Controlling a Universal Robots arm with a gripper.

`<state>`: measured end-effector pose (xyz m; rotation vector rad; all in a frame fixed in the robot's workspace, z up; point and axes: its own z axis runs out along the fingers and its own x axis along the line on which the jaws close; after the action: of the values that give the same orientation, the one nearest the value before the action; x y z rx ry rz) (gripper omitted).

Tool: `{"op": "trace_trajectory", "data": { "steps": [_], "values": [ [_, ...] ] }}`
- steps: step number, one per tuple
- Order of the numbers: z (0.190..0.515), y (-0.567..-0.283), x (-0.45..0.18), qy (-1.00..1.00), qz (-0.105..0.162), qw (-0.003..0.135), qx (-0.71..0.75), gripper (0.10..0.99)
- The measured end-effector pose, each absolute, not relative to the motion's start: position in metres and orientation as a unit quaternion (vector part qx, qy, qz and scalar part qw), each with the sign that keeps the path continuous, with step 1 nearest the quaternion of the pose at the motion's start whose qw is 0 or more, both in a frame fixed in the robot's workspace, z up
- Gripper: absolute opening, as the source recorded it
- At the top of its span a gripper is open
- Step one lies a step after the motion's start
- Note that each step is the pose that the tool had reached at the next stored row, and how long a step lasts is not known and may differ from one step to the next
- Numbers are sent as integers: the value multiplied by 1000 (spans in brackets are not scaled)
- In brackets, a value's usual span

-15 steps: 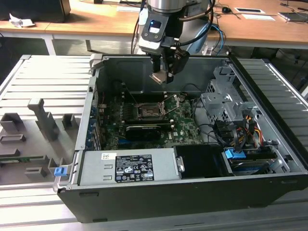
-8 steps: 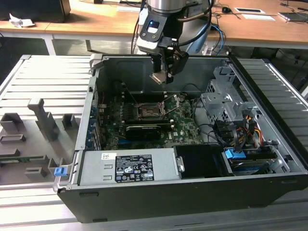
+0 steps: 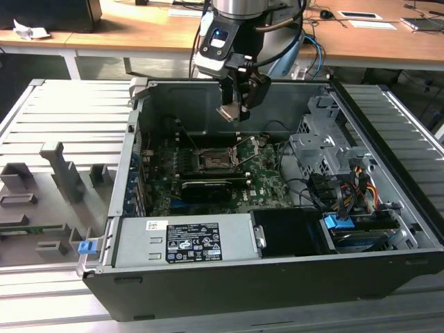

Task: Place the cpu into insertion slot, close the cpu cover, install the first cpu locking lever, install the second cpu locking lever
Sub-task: 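Place the cpu into insertion slot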

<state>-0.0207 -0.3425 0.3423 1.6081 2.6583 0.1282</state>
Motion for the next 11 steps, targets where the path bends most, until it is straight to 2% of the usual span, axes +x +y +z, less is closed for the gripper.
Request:
{"op": "trace_trajectory", "data": {
  "steps": [11],
  "values": [
    [337,-342,-21,787,39,21,615,541]
  ]
}}
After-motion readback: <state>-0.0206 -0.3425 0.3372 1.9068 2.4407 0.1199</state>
